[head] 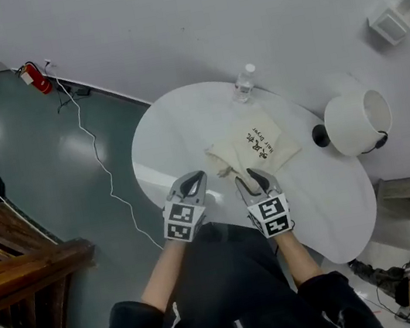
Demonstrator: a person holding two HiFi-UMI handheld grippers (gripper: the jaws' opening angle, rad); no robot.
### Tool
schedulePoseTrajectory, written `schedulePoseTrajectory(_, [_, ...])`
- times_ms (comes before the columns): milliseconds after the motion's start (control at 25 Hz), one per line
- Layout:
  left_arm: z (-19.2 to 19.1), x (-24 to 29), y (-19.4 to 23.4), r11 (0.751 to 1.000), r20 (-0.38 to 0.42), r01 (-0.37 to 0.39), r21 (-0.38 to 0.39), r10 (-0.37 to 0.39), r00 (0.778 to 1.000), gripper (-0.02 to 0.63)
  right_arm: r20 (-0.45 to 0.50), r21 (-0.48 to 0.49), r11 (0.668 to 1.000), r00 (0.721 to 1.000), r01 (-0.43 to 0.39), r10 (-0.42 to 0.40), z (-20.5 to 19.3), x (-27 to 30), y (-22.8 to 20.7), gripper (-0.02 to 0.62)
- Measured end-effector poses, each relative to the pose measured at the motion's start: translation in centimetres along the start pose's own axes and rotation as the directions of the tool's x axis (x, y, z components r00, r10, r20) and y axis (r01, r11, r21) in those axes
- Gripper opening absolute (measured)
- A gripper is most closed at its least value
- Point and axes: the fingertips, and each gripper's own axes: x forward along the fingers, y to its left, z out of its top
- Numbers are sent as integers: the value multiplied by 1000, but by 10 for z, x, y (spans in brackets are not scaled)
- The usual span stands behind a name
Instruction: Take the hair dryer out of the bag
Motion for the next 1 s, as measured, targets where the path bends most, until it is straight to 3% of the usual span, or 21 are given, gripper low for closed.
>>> schedulePoseTrajectory(600, [-12, 15, 16, 998, -46, -49, -51, 47, 998, 14, -193, -126, 990, 980, -62, 37, -40, 44, -8, 186])
schedulePoseTrajectory(1000, [-27, 22, 13, 997, -92, -42, -58, 36, 995, 14, -304, -179, 982, 953, -67, 9, -69, 61, -16, 187])
